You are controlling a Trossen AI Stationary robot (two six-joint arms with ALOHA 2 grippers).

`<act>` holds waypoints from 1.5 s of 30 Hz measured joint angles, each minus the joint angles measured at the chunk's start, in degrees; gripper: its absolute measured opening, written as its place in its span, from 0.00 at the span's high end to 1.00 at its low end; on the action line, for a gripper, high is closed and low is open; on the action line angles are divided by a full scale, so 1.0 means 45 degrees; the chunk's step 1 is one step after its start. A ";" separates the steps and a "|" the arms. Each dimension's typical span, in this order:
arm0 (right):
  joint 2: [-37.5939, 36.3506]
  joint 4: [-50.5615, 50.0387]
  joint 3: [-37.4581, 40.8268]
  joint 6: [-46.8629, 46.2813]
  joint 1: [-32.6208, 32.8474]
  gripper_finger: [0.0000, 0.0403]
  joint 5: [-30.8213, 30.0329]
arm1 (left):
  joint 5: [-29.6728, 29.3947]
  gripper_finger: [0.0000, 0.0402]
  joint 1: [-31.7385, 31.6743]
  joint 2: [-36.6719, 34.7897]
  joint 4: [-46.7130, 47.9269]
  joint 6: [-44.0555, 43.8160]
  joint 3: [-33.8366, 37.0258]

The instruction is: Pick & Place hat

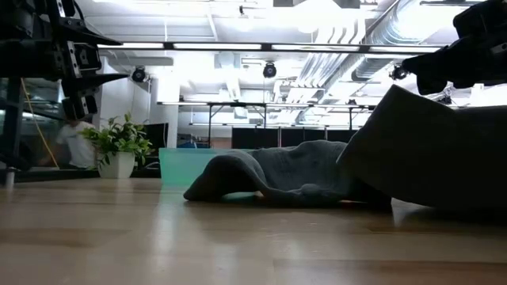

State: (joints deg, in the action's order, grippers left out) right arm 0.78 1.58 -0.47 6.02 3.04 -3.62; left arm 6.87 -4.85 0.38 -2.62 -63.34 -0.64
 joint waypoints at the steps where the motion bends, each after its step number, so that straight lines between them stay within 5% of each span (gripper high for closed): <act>1: 0.0002 -0.0001 -0.0003 0.0001 -0.0001 1.00 0.0001 | 0.0000 0.54 -0.0002 0.0003 0.0001 0.0000 0.0000; 25: 0.0000 0.0001 -0.0005 0.0001 0.0001 1.00 0.0001 | -0.1055 0.54 0.0003 0.0000 0.0054 -0.0041 -0.0225; 38: 0.0001 -0.0004 0.0000 0.0001 0.0001 1.00 -0.0004 | -0.2605 0.54 0.0003 0.0385 0.4389 -0.0019 -0.2914; 45: 0.0005 -0.0004 0.0000 0.0001 0.0001 1.00 -0.0004 | -0.2850 0.54 0.0000 0.1722 0.6624 -0.2224 -0.4737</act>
State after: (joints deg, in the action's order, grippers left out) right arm 0.80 1.56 -0.47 6.02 3.05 -3.64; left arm -5.95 -4.85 8.13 27.18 -73.35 -21.96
